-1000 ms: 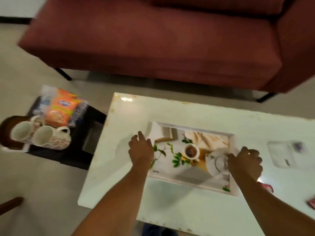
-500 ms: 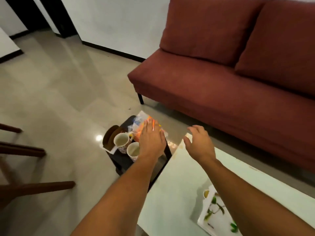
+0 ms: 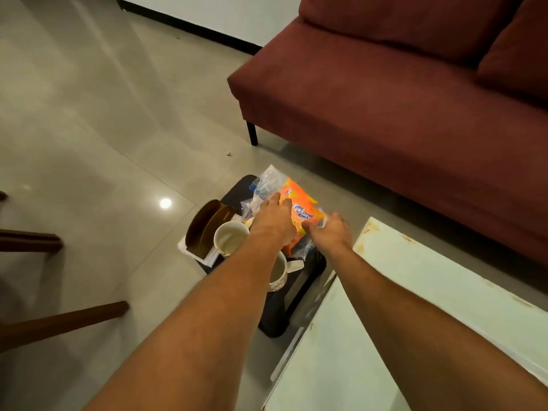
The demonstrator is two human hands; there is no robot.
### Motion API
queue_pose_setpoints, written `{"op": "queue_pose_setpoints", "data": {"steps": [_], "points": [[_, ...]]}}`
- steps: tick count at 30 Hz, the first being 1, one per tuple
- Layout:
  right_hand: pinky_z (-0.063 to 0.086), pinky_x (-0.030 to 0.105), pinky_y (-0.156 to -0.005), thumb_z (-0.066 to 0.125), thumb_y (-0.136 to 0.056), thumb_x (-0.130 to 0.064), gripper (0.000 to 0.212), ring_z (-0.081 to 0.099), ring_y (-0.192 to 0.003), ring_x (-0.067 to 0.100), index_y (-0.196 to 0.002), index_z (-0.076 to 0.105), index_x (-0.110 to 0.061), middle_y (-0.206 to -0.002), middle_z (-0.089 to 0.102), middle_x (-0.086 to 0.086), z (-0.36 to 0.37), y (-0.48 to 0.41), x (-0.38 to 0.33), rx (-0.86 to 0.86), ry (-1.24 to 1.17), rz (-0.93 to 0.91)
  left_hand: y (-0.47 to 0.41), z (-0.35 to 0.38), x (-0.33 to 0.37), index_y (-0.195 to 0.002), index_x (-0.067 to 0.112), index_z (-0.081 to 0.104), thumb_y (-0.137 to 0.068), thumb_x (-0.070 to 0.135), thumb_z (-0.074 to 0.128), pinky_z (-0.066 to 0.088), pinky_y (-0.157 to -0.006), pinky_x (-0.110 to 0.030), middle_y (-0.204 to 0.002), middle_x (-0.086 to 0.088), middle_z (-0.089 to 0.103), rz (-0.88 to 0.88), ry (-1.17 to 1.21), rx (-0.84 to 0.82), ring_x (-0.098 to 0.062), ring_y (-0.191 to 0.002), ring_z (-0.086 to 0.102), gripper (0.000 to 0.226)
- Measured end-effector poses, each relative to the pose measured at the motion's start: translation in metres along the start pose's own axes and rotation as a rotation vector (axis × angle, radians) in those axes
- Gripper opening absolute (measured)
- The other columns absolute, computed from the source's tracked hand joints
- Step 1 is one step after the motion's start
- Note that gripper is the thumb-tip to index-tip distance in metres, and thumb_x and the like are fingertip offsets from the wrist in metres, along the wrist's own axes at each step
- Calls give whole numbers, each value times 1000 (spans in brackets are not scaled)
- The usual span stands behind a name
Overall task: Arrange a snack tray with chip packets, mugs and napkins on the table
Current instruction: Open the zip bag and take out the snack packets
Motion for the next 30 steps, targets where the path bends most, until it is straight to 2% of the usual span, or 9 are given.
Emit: {"op": "queue_pose_setpoints", "data": {"steps": [7, 13, 16, 19, 22, 24, 26, 28, 30], "points": [[55, 46, -97, 93, -53, -60, 102, 61, -117, 34, -132, 51, -11, -130, 59, 12, 16, -33, 19, -45, -168, 303, -25, 17, -13, -153, 23, 32, -92, 26, 69, 38, -113, -47, -153, -18, 36, 0, 6, -72, -38, -137, 42, 71], [56, 37, -82, 100, -52, -31, 84, 65, -102, 25, -123, 58, -13, -117, 68, 7, 28, -42, 15, -149, -483, 307, -28, 11, -14, -149, 19, 35, -87, 24, 73, 42, -110, -47, -151, -19, 37, -52, 105, -41, -40, -135, 45, 73], [59, 45, -91, 99, -56, -18, 74, 69, -104, 28, -119, 61, -15, -113, 71, 7, 33, -35, 12, -211, -600, 271, -25, 10, -16, -146, 18, 36, -89, 26, 69, 44, -106, -47, -145, -17, 42, -75, 188, -15, -40, -131, 48, 66], [58, 53, -94, 92, -63, -6, 58, 73, -102, 35, -116, 69, -14, -109, 76, 12, 31, -19, 8, -246, -715, 227, -20, 3, -14, -139, 21, 46, -98, 30, 53, 45, -102, -49, -136, -14, 53, -110, 325, 4, -36, -123, 54, 42], [61, 46, -86, 88, -73, -13, 41, 74, -99, 32, -111, 72, -13, -101, 77, 9, 1, 5, 1, -116, -648, 118, -4, -17, 7, -121, 20, 57, -97, 50, 40, 46, -93, -41, -123, -15, 62, -146, 537, 51, -31, -107, 58, 42], [56, 30, -67, 87, -75, -24, 34, 72, -88, 22, -104, 71, -16, -89, 74, -2, -38, 30, -10, 54, -487, -27, 14, -35, 36, -115, 24, 56, -82, 75, 43, 41, -84, -37, -116, -10, 63, -138, 720, 26, -27, -101, 57, 62], [46, 19, -58, 84, -77, -35, 35, 68, -80, 9, -104, 65, -24, -87, 68, -10, -85, 66, -23, 215, -325, -158, 39, -55, 75, -119, 29, 53, -61, 89, 54, 45, -86, -39, -113, -2, 62, -100, 892, -60, -25, -104, 59, 84], [54, 20, -67, 83, -78, -41, 40, 67, -88, 6, -109, 59, -31, -99, 68, -14, -125, 103, -31, 231, -281, -345, 62, -72, 109, -119, 28, 52, -53, 78, 68, 52, -92, -42, -110, 1, 64, -67, 1025, -101, -22, -103, 62, 85], [52, 22, -85, 78, -80, -47, 42, 59, -107, -3, -116, 58, -38, -111, 62, -29, -176, 142, -33, 244, -192, -559, 86, -93, 139, -117, 21, 57, -54, 60, 67, 57, -83, -39, -105, 0, 68, -22, 1168, -126, -20, -96, 67, 75]]}}
Point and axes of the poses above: each hand's wrist, its own y-axis away from the middle knuckle, its own z-axis out of the palm, x = y × z, the point moved 5 cm from there along -y, towards the middle knuckle
